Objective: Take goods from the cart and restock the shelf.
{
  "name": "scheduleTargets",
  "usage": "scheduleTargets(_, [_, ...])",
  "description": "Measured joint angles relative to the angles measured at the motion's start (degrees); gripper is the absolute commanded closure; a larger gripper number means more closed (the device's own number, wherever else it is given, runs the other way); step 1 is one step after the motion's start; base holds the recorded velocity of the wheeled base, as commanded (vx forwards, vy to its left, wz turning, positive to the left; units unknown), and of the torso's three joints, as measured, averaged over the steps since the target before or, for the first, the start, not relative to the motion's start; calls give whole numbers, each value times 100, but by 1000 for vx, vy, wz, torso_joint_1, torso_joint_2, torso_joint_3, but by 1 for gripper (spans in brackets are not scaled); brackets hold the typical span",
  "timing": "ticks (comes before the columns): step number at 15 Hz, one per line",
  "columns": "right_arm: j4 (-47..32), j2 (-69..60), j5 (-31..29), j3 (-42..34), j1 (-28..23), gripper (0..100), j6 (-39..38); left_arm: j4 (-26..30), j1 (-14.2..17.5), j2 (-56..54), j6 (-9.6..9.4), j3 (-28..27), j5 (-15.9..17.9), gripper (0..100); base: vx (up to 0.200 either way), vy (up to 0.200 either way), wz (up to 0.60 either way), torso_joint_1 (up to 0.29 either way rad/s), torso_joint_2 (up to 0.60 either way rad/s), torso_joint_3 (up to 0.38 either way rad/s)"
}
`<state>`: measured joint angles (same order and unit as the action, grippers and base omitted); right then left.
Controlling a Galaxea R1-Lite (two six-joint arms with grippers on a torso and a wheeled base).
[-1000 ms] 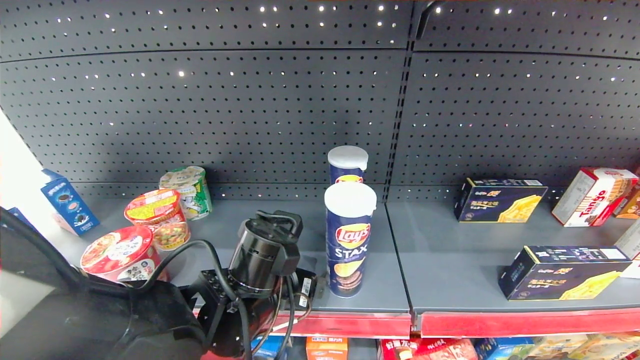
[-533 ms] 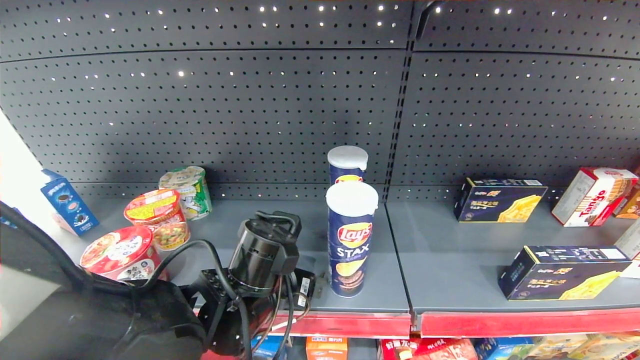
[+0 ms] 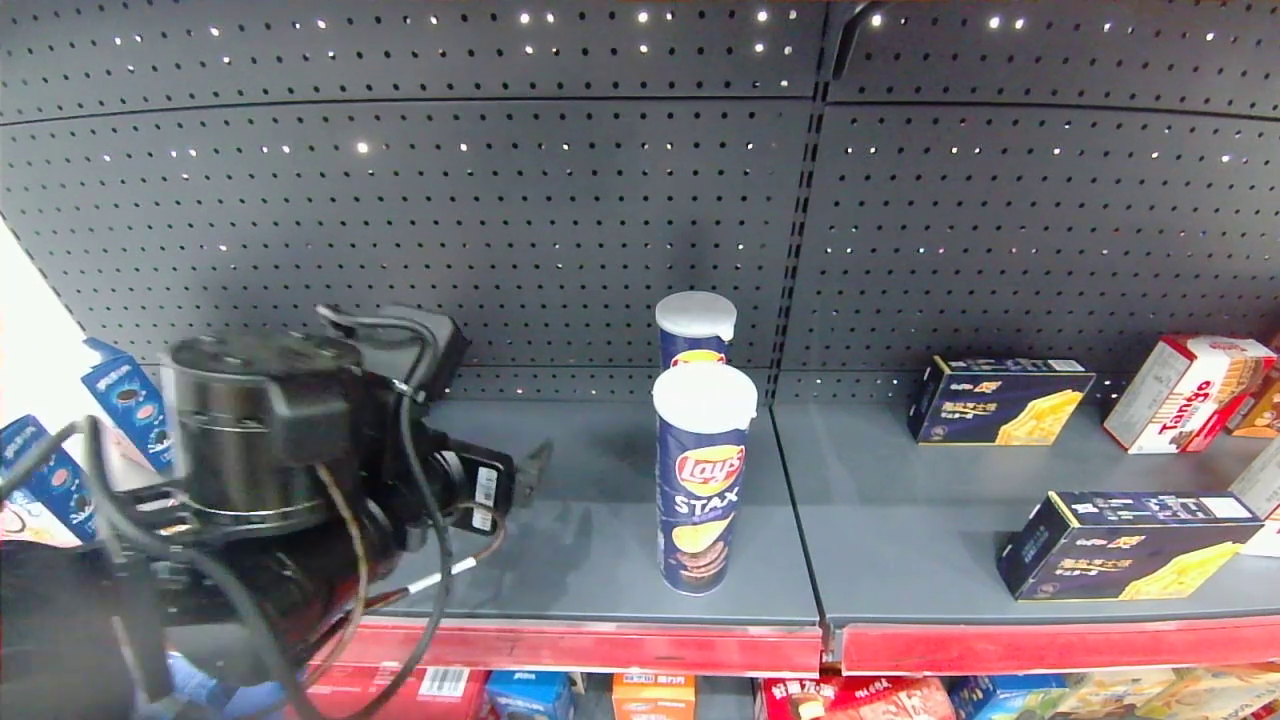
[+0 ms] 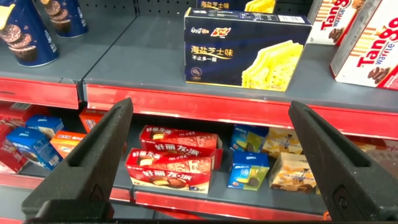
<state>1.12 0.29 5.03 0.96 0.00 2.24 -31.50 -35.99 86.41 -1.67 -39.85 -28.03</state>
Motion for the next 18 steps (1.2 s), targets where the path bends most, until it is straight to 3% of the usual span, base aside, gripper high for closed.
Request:
scheduleTargets(3, [0, 0, -4, 0, 0, 0, -13, 17, -201, -1471, -1504, -284, -610, 0, 0, 0, 0, 0, 0, 0])
scheduleTargets(4, [0, 0, -6, 0, 0, 0, -13, 137, -266, -1979, -1863, -361, -840, 0, 0, 0, 0, 0, 0, 0])
scheduleTargets(5, [-1, 0, 0, 0, 0, 0, -13, 329, -317, -2492, -2096, -400, -1097, 0, 0, 0, 0, 0, 0, 0])
scheduleTargets(7, [-1, 0, -2, 0, 0, 0, -17, 752, -369, -3511, -2354, -282, -1607, 0, 0, 0, 0, 0, 0, 0])
scheduleTargets(10, [2, 0, -9, 0, 0, 0, -26, 1552, -238, -5010, -2469, 190, -2009, 0, 0, 0, 0, 0, 0, 0])
scheduleTargets(11, [2, 0, 2, 0, 0, 0, -4, 1905, -1, -5381, -2328, 369, -2080, 0, 0, 0, 0, 0, 0, 0])
scheduleTargets(13, [2, 0, -6, 0, 0, 0, 32, 2275, 369, -5887, -1801, 909, -2121, 0, 0, 0, 0, 0, 0, 0])
scheduleTargets(15, [79, 0, -124, -17, 0, 0, 77, 2483, 443, -6287, -1612, 1428, -2116, 0, 0, 0, 0, 0, 0, 0])
scheduleTargets(16, [172, 0, -165, -44, 0, 0, 79, 2541, 319, -6481, -1551, 1632, -2115, 0, 0, 0, 0, 0, 0, 0])
scheduleTargets(18, [191, 0, -178, -67, 0, 0, 98, 2638, -450, -6899, -1434, 2111, -2108, 0, 0, 0, 0, 0, 0, 0])
